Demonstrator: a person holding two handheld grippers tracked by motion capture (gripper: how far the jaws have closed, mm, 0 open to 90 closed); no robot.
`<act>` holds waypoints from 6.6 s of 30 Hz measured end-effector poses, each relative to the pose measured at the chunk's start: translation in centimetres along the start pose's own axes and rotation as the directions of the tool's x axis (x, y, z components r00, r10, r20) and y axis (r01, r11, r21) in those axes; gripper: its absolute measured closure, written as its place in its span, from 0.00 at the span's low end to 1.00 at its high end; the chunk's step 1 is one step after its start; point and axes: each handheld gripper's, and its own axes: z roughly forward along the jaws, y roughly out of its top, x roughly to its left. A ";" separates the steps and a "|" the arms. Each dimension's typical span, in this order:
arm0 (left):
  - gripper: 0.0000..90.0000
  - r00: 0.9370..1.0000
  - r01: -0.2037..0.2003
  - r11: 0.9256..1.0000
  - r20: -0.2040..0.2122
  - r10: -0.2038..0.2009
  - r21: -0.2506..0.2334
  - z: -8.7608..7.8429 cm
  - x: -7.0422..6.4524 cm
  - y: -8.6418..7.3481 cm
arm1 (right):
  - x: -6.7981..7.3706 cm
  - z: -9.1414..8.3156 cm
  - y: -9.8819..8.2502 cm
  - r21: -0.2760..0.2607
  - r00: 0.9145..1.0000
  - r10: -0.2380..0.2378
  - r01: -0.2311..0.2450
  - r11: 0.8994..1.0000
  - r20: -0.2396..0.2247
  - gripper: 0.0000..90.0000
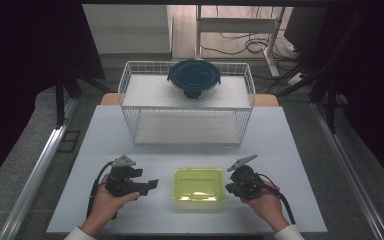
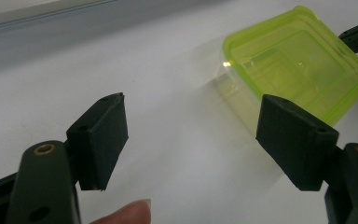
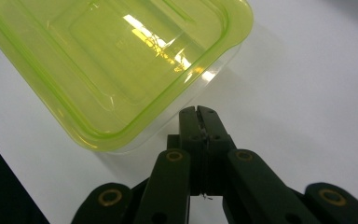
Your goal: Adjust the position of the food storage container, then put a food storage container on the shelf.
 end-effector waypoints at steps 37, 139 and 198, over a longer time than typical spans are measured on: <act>0.25 0.999 0.042 0.999 0.021 -0.042 -0.008 0.0 0.4 -0.1 | -1.9 -2.3 -2.8 -0.280 0.962 0.234 -0.266 0.922 -0.140 0.27; 0.88 0.946 0.160 0.986 0.289 -0.143 -0.036 0.9 -1.7 2.2 | 0.5 -1.7 0.0 -0.375 0.915 0.268 -0.372 0.849 -0.302 0.87; 0.88 0.957 0.078 0.969 0.289 -0.007 -0.236 -6.7 -2.4 15.2 | -1.9 -13.4 9.4 -0.568 0.973 0.099 -0.202 0.798 -0.207 0.87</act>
